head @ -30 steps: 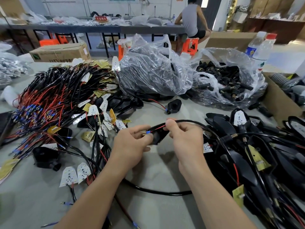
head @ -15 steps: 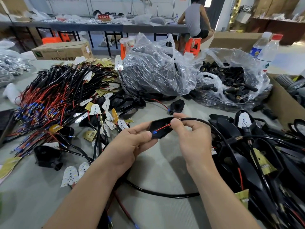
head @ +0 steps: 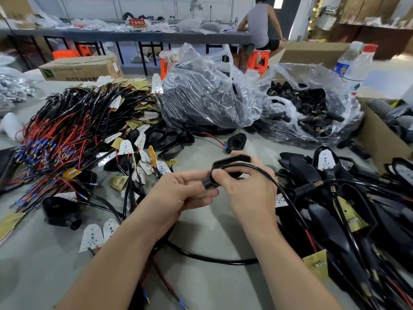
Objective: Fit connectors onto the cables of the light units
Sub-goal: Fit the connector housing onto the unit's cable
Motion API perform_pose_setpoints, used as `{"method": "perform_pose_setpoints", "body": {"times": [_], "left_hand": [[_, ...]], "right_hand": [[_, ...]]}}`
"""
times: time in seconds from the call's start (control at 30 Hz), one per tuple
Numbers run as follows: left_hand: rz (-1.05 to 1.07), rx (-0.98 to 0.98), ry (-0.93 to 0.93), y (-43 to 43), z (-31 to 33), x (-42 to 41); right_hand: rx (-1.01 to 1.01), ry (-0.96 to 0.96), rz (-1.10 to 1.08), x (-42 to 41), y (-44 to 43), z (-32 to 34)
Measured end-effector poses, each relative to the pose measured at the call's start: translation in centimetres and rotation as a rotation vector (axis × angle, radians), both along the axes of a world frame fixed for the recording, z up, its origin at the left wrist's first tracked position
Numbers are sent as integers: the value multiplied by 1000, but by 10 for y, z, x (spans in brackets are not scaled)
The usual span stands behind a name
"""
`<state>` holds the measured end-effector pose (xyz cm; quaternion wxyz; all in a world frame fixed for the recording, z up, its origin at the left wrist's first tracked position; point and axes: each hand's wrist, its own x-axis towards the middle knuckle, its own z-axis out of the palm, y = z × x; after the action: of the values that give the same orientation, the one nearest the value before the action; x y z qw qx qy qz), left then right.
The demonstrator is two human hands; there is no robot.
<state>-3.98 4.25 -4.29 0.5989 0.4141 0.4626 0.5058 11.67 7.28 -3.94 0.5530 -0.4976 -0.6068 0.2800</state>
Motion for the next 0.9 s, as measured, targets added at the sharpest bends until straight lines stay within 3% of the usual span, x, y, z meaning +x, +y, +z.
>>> {"method": "perform_pose_setpoints", "body": {"times": [0.13,0.3,0.4,0.5,0.6,0.67,0.73,0.77,0.83,0.9], "left_hand": [[363,-1,102,4,2,-1],[882,66,68,4,9,-25],[1117,43,191,-2,9,-38],[1123,35,274,-7,15,-41],[893,92,377,-6,19,-39],[804,12,730,-8,16,-36],[821,-51,1183,-9,13,-30],[812,-50,1309,-10,14,-25],[758,37,1361,-9,12,-18],[592,176,1191,-9,8,-15]], "right_hand": [[-22,334,141,6,8,11],[-218,619,182,24,14,20],[-277,721,226,27,14,23],[-332,820,219,30,18,26],[-383,885,148,40,23,28],[-431,863,152,45,24,27],[-462,704,177,45,25,23],[-459,587,182,42,26,20],[-415,336,194,38,27,16],[-372,107,255,35,26,13]]}}
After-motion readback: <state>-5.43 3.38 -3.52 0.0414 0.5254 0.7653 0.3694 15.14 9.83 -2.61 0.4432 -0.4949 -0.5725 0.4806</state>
